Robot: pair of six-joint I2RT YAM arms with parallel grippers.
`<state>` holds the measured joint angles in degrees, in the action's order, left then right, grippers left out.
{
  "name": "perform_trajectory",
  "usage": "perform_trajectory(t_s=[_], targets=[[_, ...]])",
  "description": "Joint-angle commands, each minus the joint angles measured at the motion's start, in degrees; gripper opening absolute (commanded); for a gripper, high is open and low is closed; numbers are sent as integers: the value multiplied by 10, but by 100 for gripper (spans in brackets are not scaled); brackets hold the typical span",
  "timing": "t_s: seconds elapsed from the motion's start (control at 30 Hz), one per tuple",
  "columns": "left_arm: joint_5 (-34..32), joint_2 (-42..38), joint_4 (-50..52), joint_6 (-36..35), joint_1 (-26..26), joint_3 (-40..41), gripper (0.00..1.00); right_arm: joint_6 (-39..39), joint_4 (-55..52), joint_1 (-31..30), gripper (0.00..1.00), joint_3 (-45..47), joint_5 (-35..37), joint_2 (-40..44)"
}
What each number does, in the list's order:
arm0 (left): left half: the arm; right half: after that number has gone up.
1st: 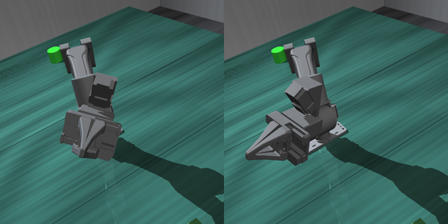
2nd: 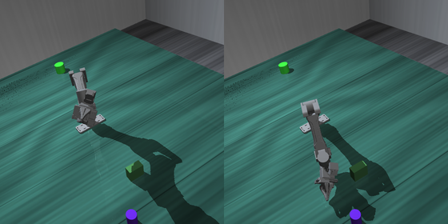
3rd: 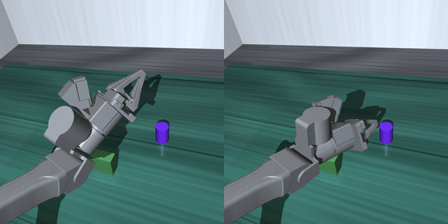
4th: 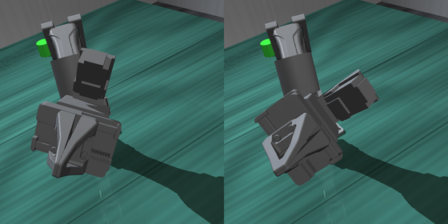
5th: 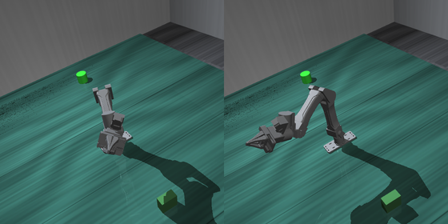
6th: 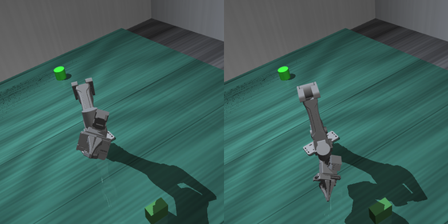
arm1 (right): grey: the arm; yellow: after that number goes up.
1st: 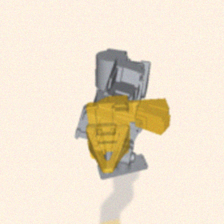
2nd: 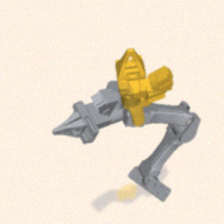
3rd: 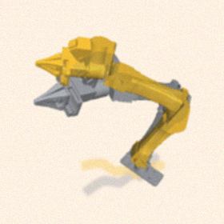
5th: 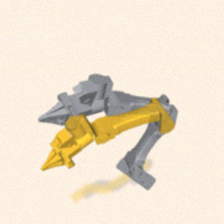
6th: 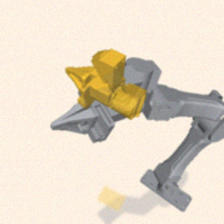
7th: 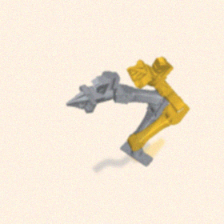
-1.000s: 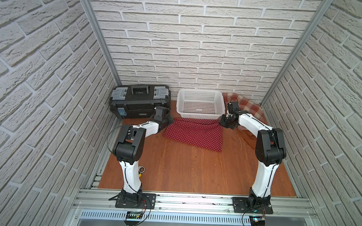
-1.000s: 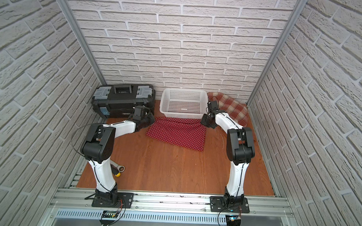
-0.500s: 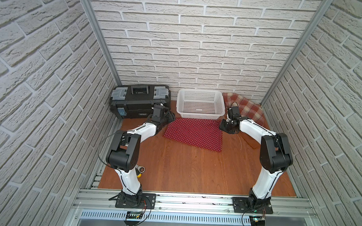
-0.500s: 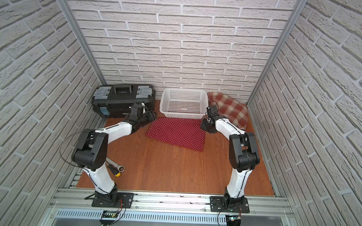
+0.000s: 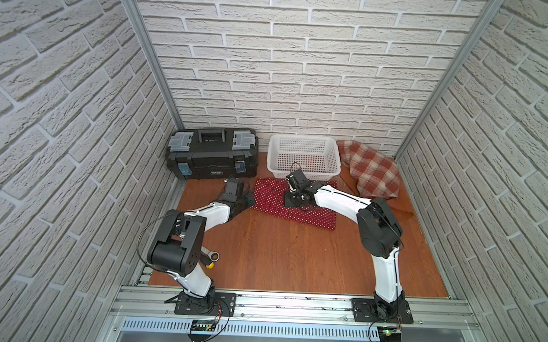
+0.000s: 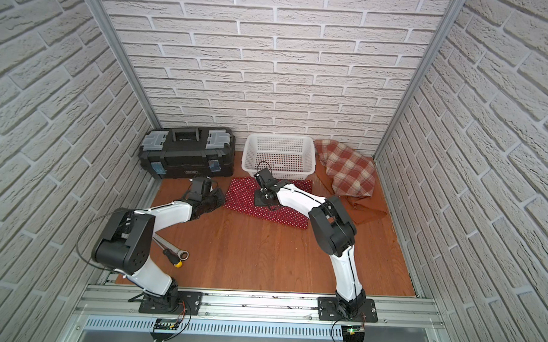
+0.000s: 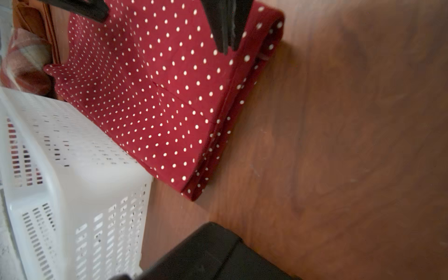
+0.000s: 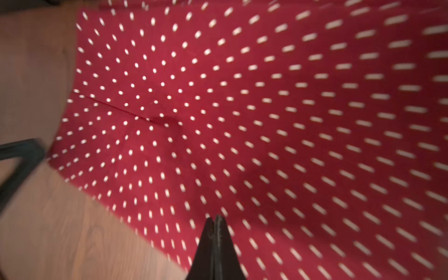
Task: Roll up the skirts
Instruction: Adjust the skirt at the center of the board.
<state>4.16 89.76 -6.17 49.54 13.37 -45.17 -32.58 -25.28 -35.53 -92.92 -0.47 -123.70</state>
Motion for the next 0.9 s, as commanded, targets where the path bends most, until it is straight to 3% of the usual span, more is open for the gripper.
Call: perform_trajectory(t_s=[0.0, 0.33, 0.53, 0.7, 0.87], targets=[[-25, -66, 27, -7, -16, 13, 0, -6, -42, 0, 2, -15, -14, -27], [-27, -159, 81, -28, 4, 53, 0, -21, -34, -20, 2, 306, -100, 166], [-35, -177, 109, -17, 111, 72, 0, -22, -115, -26, 2, 430, -87, 313], [-51, -204, 126, 6, 191, 107, 4, -4, -205, -25, 18, 364, -12, 407], [-56, -222, 148, 6, 263, 122, 18, 34, -225, 4, 43, 257, 158, 379]])
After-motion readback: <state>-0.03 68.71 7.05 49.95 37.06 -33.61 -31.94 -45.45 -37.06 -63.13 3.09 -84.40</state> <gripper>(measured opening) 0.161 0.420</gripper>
